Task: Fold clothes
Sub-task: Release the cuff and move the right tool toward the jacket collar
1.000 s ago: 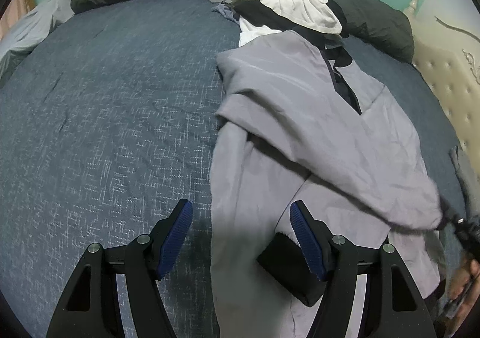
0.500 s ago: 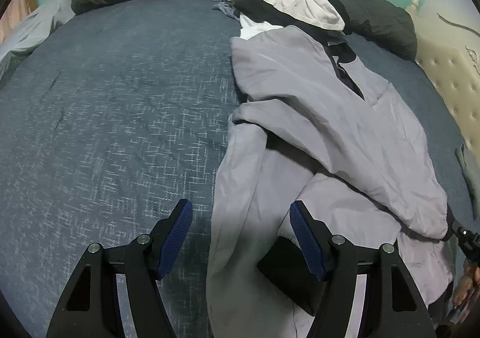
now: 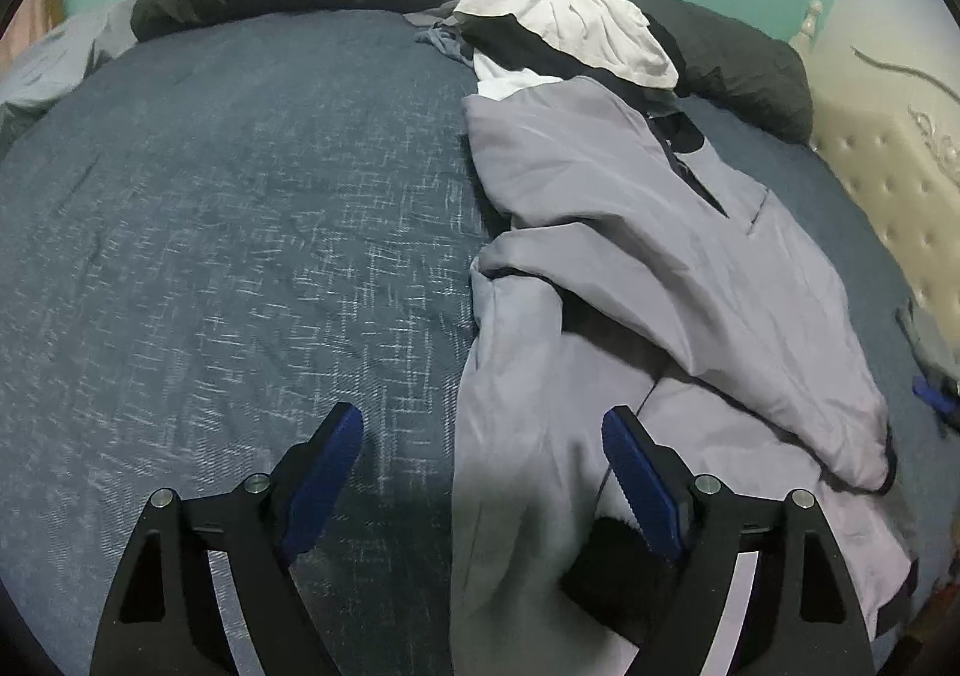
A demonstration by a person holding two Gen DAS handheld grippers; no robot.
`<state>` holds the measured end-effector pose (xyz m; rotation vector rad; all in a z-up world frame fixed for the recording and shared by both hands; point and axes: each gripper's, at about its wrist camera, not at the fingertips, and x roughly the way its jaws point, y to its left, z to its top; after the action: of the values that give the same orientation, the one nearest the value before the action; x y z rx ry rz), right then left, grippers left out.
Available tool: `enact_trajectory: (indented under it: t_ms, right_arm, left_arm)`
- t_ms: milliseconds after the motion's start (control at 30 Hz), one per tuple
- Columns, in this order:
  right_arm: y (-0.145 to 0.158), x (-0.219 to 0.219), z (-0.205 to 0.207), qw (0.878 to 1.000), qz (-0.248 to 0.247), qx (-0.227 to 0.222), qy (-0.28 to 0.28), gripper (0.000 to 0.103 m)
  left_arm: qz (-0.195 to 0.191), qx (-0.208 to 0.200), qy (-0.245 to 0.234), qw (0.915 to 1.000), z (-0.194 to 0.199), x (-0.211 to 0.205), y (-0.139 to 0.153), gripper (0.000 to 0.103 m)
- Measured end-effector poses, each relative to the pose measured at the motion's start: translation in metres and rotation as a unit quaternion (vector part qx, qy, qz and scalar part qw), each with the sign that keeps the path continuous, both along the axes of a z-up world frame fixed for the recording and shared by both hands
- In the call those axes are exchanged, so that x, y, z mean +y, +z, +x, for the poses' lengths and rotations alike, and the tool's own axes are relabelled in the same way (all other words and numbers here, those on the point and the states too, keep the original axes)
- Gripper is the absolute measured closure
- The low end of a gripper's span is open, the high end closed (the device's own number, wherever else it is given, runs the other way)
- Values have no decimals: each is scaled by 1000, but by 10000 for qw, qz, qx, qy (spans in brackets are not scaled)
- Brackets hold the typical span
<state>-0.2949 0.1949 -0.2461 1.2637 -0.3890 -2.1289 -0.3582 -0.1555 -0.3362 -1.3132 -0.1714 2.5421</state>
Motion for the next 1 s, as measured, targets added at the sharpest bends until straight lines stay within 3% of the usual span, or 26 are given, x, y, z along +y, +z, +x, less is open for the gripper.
enact_trajectory:
  t_ms: [67,133,333,667,800,1000]
  right_arm:
    - [10,-41,-18,9990,175,96,394,70]
    - [18,-82,-37,9959,406,214,779,69]
    - [27,-180,-82,9861,447,219,1584,65]
    - [18,-299,-129,9715,775,262,2226,64]
    - [6,-333,-143,9671,1083,251,2289,64]
    - [-3,-374,-152,9553,1519,436,2498,64]
  left_arm:
    - [150,2,54,9999,-4,-3,-3,6]
    - [295,52,51,9995,-7,-5,-4,5]
    - [593,49,221,9980,-16,-20,-7,4]
    - [711,-13,548,9960,-23,-39,-15,1]
    - [647,60,435,9969,-23,-36,-12,0]
    - [848,-76,421,9955,-25,-39,-23,0]
